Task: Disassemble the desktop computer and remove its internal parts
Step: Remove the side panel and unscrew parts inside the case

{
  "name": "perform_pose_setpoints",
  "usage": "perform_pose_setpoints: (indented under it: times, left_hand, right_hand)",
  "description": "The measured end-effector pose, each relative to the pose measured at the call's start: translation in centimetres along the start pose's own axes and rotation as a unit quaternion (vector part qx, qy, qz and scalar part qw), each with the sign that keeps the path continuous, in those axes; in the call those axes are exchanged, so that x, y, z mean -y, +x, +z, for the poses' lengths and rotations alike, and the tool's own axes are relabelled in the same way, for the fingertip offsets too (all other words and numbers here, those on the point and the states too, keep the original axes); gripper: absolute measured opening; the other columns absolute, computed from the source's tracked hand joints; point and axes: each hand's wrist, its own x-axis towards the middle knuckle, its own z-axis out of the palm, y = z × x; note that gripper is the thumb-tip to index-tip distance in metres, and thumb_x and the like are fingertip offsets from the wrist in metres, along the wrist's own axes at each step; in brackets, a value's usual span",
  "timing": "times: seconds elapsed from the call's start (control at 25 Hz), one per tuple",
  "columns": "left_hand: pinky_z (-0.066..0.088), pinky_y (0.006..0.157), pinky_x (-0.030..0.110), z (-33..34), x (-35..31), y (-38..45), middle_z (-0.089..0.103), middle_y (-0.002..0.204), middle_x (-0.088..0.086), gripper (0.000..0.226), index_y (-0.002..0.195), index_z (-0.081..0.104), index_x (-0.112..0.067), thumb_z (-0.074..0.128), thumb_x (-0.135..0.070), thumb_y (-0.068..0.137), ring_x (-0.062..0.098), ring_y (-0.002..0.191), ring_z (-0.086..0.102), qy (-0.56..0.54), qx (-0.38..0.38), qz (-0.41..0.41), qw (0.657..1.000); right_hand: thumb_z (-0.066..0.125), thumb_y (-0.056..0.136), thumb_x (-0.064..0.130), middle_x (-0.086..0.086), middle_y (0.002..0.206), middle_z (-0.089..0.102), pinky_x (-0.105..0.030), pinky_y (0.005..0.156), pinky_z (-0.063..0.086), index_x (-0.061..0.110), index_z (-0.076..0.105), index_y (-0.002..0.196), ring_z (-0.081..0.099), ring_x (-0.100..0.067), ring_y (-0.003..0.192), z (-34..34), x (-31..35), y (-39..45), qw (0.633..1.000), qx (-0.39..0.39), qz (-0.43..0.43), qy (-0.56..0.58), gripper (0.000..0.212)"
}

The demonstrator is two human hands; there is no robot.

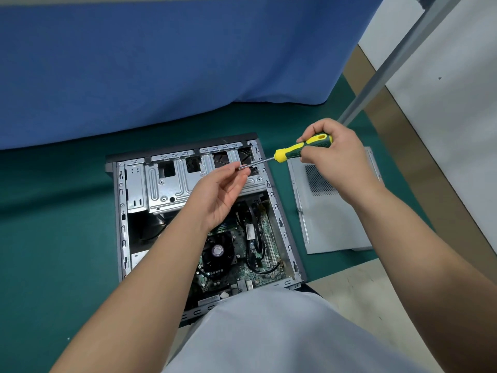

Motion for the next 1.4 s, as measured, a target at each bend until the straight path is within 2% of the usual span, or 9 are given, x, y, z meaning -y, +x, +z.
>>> perform_pose_setpoints:
  times: [0.12, 0.24, 0.32, 0.56, 0.64, 0.8, 0.92, 1.16, 1.4]
  left_hand:
    - [0.062, 0.074, 0.026, 0.1, 0.2, 0.0, 0.074, 0.112, 0.027, 0.022, 0.12, 0.066, 0.008, 0.058, 0.004, 0.099, 0.027, 0.102, 0.076, 0.014, -0.013, -0.004, 1.0]
    - [0.062, 0.071, 0.025, 0.7, 0.7, 0.1, 0.074, 0.111, 0.027, 0.02, 0.116, 0.067, 0.009, 0.059, 0.005, 0.098, 0.027, 0.1, 0.077, 0.016, -0.023, -0.009, 1.0]
    - [0.062, 0.07, 0.025, 1.5, 1.3, 0.3, 0.074, 0.109, 0.027, 0.019, 0.115, 0.067, 0.008, 0.059, 0.005, 0.098, 0.027, 0.098, 0.077, 0.027, -0.022, -0.012, 0.999]
    - [0.061, 0.07, 0.025, 4.0, 2.7, 1.0, 0.075, 0.106, 0.025, 0.023, 0.119, 0.063, 0.001, 0.067, -0.002, 0.096, 0.026, 0.093, 0.078, 0.179, -0.031, -0.001, 0.983]
    - [0.061, 0.067, 0.024, 5.2, 3.2, 1.4, 0.076, 0.104, 0.023, 0.025, 0.112, 0.064, 0.001, 0.074, -0.007, 0.091, 0.024, 0.088, 0.078, 0.21, -0.042, 0.003, 0.977]
    - [0.06, 0.067, 0.021, 8.3, 5.0, 2.9, 0.077, 0.102, 0.02, 0.025, 0.107, 0.068, 0.001, 0.079, -0.014, 0.089, 0.018, 0.083, 0.078, 0.226, -0.043, -0.007, 0.973]
    - [0.06, 0.074, 0.022, 10.2, 6.3, 4.2, 0.078, 0.106, 0.014, 0.022, 0.106, 0.069, 0.0, 0.075, -0.017, 0.094, 0.014, 0.082, 0.076, 0.207, -0.049, -0.027, 0.977]
    - [0.062, 0.07, 0.027, 12.8, 8.6, 6.6, 0.079, 0.093, 0.012, 0.027, 0.114, 0.065, 0.005, 0.067, -0.018, 0.1, 0.019, 0.077, 0.077, 0.192, -0.114, -0.056, 0.973]
    - [0.064, 0.081, 0.035, 13.9, 9.0, 9.0, 0.078, 0.09, 0.011, 0.026, 0.098, 0.068, -0.007, 0.056, -0.028, 0.106, 0.024, 0.084, 0.076, 0.224, -0.127, -0.037, 0.965]
  right_hand:
    - [0.069, 0.074, 0.009, 0.014, 0.091, 0.074, -0.022, 0.058, 0.051, 0.029, 0.063, 0.097, 0.062, -0.005, 0.066, -0.4, -0.8, -0.1, 0.999, 0.011, 0.009, 0.04, 0.031]
    - [0.077, 0.085, 0.016, 0.002, 0.097, 0.071, -0.024, 0.072, 0.056, 0.022, 0.063, 0.109, 0.069, -0.014, 0.085, -0.4, -1.7, 0.0, 0.967, 0.025, 0.036, 0.252, 0.028]
    - [0.075, 0.091, 0.018, -0.001, 0.093, 0.067, -0.024, 0.071, 0.049, 0.018, 0.066, 0.102, 0.063, -0.012, 0.08, 0.2, -2.6, 0.0, 0.913, 0.05, 0.088, 0.396, 0.014]
    - [0.067, 0.096, 0.013, -0.014, 0.096, 0.073, -0.037, 0.09, 0.057, 0.008, 0.067, 0.084, 0.071, -0.027, 0.098, -1.1, -4.5, 2.4, 0.863, 0.023, 0.103, 0.494, 0.012]
    - [0.067, 0.093, 0.012, -0.014, 0.1, 0.074, -0.035, 0.083, 0.057, 0.01, 0.071, 0.084, 0.071, -0.026, 0.091, -2.1, -5.0, 3.8, 0.885, 0.025, 0.06, 0.46, 0.01]
    - [0.073, 0.089, 0.015, -0.001, 0.08, 0.067, -0.031, 0.069, 0.046, 0.021, 0.074, 0.086, 0.053, -0.013, 0.065, -1.5, -8.1, 4.8, 0.974, 0.119, 0.037, 0.187, 0.007]
    - [0.078, 0.087, 0.014, 0.01, 0.079, 0.073, -0.018, 0.068, 0.048, 0.022, 0.077, 0.091, 0.061, -0.002, 0.065, -0.8, -10.4, 5.1, 0.971, 0.176, 0.037, 0.159, 0.009]
    - [0.082, 0.084, 0.021, 0.003, 0.088, 0.075, -0.036, 0.084, 0.057, 0.021, 0.077, 0.093, 0.07, -0.017, 0.087, -0.1, -14.5, 7.6, 0.984, 0.143, 0.032, 0.102, 0.01]
    - [0.079, 0.081, 0.011, 0.004, 0.085, 0.063, -0.029, 0.069, 0.049, 0.012, 0.071, 0.085, 0.06, -0.014, 0.077, 0.8, -16.6, 9.9, 0.988, 0.095, -0.12, -0.017, 0.009]
